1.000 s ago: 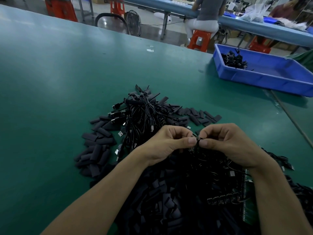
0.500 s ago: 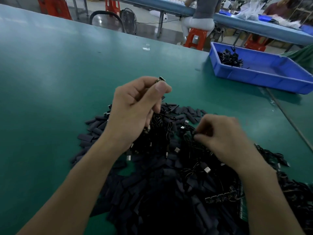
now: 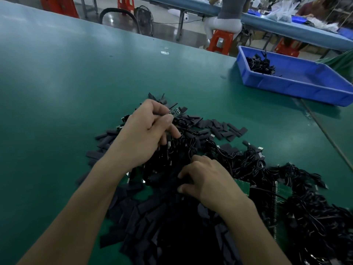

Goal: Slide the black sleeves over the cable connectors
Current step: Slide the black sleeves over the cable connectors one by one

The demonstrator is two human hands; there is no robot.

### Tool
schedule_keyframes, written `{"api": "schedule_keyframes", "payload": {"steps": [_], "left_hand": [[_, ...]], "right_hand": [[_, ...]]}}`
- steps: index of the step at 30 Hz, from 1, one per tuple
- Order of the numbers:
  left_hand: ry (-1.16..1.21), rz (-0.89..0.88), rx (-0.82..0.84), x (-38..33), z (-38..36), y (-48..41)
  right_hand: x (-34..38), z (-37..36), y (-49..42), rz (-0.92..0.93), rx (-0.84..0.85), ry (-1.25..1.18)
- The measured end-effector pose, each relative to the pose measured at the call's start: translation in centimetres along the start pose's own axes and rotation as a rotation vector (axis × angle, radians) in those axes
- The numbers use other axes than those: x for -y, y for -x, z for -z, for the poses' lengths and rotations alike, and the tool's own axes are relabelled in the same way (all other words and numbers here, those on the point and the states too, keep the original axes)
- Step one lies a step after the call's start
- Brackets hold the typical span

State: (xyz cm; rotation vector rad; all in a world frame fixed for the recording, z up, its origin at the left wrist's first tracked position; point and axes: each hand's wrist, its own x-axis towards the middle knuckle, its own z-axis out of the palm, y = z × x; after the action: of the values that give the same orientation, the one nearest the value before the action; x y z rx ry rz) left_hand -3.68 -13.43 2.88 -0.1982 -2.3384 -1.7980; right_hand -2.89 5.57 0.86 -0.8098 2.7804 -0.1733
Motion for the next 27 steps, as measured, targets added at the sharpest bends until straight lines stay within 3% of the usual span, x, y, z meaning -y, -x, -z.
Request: {"api": "schedule_keyframes", "payload": {"steps": [5, 8, 16, 20, 27], "left_hand": [[0.041, 0.033, -0.078, 0.8, -0.1, 0.0], [0.059, 0.022, -0.132, 1.1, 0.1, 0.1], [0.118, 0.057, -0.084, 0.6, -0.9, 0.5], [0.116, 0.068, -0.051, 0.5, -1.2, 0.6], [0.175, 0.092, -0.015, 0.1, -1.2, 0.7]], "right_hand": [[0.0, -0.4, 0.3, 0.007, -0.066, -0.106], [-0.6, 0.4, 0.8, 0.0, -0.099, -0.29], [-1.9, 2.4, 1.7, -0.021, -0.458, -0.874], [-1.9, 2.2, 1.6, -0.048, -0.639, -0.936], [-1.5, 2.4, 1.1, -0.022, -0.655, -0.934]]}}
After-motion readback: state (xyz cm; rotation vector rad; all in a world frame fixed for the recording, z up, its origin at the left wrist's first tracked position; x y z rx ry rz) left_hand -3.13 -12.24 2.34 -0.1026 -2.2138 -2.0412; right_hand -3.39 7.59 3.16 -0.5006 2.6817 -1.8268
